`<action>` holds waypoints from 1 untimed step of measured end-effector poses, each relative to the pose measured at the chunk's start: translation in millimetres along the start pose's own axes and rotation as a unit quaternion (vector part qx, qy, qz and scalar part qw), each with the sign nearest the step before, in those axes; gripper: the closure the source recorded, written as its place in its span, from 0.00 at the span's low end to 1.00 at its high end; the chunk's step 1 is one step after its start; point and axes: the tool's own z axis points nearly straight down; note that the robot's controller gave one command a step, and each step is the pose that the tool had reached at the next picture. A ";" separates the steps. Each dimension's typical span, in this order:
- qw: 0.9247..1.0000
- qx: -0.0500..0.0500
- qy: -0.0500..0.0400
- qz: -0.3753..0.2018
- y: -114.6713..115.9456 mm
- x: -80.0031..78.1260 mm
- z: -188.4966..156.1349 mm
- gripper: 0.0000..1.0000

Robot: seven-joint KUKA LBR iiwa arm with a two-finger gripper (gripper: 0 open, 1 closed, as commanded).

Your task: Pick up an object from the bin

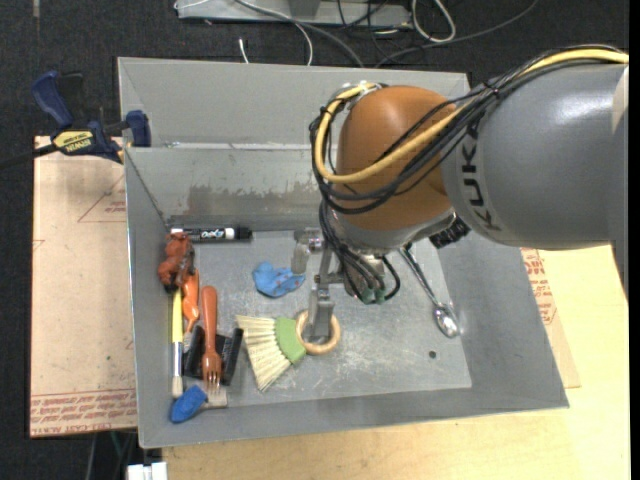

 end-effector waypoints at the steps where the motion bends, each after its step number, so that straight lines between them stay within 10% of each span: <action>1: 1.000 0.000 -0.004 0.002 -0.9 -1.7 -4.4 0.00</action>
Offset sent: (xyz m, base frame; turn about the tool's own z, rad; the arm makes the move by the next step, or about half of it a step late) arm -0.0175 0.0143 -0.1309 -0.2664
